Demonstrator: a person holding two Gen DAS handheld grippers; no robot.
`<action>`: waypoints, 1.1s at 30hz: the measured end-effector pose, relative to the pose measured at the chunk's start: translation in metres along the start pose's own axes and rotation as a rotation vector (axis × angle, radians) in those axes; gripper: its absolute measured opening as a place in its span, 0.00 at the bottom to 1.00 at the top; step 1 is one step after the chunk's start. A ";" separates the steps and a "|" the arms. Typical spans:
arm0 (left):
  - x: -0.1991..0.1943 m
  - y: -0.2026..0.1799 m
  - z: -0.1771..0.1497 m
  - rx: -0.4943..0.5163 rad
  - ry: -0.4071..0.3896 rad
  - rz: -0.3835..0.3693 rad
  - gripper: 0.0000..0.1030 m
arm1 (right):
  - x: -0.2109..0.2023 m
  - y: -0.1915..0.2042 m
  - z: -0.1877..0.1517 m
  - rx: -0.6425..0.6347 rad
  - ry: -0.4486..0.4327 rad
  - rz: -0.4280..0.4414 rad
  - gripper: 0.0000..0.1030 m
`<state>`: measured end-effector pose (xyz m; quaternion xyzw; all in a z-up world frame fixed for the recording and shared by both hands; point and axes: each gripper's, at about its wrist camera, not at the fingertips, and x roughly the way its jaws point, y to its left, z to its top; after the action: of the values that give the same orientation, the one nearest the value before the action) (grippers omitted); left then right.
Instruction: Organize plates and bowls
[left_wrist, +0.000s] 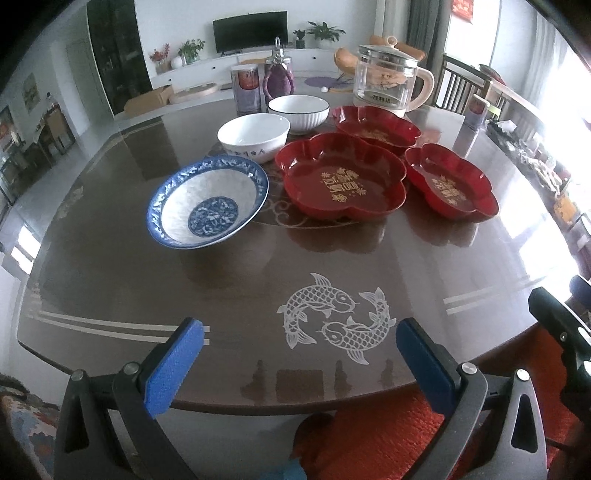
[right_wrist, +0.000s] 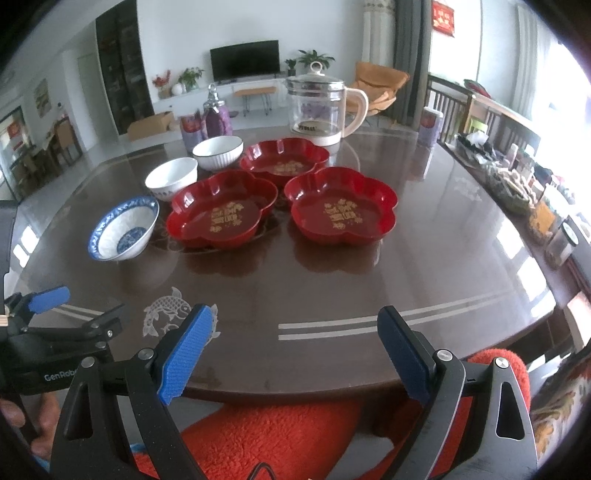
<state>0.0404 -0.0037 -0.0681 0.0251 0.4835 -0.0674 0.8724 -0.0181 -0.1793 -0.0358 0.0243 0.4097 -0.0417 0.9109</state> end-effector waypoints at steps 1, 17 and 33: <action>0.000 0.001 0.000 -0.003 0.000 -0.001 1.00 | 0.000 0.000 0.000 -0.002 0.000 -0.001 0.90; 0.003 -0.005 0.002 0.021 0.017 -0.015 1.00 | 0.004 -0.004 -0.002 0.011 0.014 0.001 0.90; 0.090 -0.087 0.208 0.255 0.117 -0.325 1.00 | 0.045 -0.114 0.104 0.163 0.086 0.146 0.90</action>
<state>0.2499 -0.1210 -0.0319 0.0608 0.5184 -0.2662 0.8104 0.0781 -0.3036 -0.0015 0.1300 0.4406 -0.0072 0.8882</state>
